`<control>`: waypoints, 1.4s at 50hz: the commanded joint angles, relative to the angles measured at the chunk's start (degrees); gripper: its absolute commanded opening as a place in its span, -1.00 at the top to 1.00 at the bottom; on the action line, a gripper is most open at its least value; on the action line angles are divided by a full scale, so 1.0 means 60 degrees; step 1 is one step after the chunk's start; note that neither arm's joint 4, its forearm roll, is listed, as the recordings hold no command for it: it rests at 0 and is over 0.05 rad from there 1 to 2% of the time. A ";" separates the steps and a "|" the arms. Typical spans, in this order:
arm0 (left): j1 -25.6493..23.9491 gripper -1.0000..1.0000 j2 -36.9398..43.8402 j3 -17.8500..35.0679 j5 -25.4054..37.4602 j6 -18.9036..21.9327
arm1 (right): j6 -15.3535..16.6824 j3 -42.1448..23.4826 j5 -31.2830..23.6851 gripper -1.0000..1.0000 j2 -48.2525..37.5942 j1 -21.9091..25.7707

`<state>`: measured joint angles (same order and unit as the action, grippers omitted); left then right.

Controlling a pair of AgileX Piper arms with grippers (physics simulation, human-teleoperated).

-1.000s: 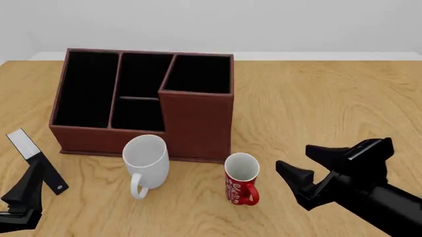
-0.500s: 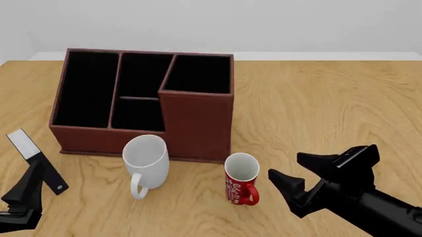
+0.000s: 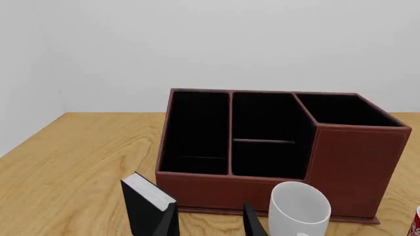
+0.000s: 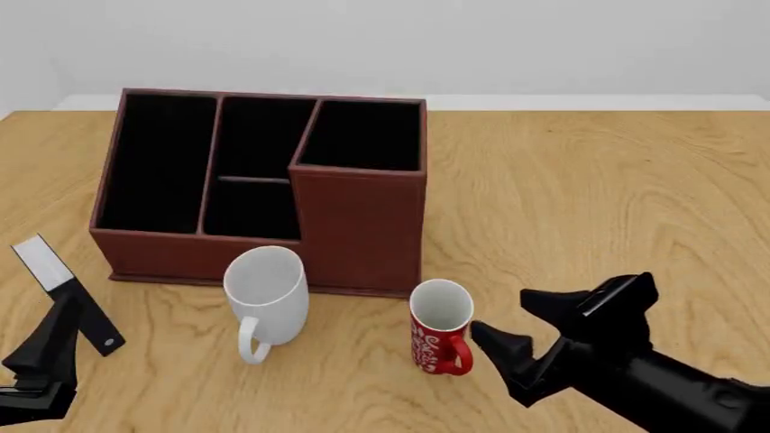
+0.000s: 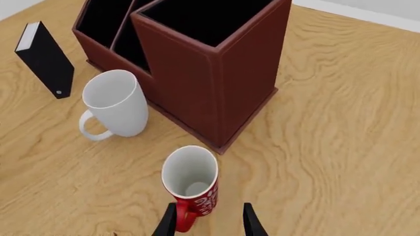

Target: Pick up the red mug and place it to the right of the caddy.

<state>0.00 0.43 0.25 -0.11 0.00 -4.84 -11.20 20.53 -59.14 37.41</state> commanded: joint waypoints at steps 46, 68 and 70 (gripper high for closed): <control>0.0000 -1.00 0.0000 0.0000 0.0000 0.0000 | -0.0473 -0.0004 0.1801 -1.00 -0.2327 0.0614; 0.0000 -1.00 0.0000 0.0000 0.0000 0.0000 | -0.0598 0.0154 0.2252 -1.00 -0.2836 0.0528; 0.0000 -1.00 0.0000 0.0000 0.0000 0.0000 | -0.0612 0.0147 0.2258 -1.00 -0.2862 0.0547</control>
<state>0.00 0.43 0.25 -0.11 0.00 -8.22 -10.44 32.93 -74.85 40.63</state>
